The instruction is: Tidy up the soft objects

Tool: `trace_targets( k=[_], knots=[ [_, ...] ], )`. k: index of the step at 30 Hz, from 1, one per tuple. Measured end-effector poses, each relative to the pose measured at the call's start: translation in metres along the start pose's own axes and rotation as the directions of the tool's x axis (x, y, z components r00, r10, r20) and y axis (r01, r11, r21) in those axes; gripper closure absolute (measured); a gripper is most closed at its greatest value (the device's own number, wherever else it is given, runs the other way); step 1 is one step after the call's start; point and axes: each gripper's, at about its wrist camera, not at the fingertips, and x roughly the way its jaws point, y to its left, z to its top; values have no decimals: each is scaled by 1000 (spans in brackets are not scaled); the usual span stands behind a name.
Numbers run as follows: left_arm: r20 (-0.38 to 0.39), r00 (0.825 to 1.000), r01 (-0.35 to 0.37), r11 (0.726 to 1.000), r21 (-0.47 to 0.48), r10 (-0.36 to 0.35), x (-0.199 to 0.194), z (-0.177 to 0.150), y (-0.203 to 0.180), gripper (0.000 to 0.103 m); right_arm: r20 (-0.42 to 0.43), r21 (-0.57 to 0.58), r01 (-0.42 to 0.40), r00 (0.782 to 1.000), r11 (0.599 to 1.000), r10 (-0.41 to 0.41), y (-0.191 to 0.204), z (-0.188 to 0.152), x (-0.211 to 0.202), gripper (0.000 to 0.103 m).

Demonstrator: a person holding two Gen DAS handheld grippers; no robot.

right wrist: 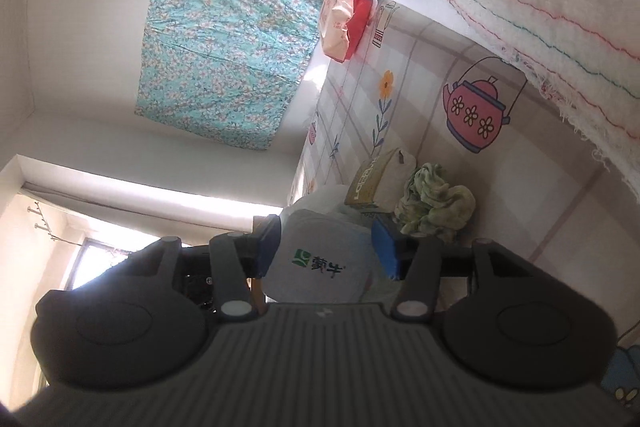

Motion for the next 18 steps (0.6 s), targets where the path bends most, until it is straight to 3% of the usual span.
trace_targets(
  k=[2,8,14,18],
  knots=[
    [25,1000,16,1000,16,-17,-8,1,-7,103,5,14,-29,1000,999,29,2,-4,-4,52],
    [11,1000,20,1000,7,-20,-12,-11,-11,103,37,-3,14,999,1000,-14,-1,-10,-15,52],
    [-76,997,34,999,14,-33,-8,-40,-11,99,47,-7,83,995,996,-83,-9,-19,-33,52],
    [-148,989,-7,998,57,15,-3,-75,-10,96,34,1,115,993,993,-115,-20,-26,-37,52]
  ],
)
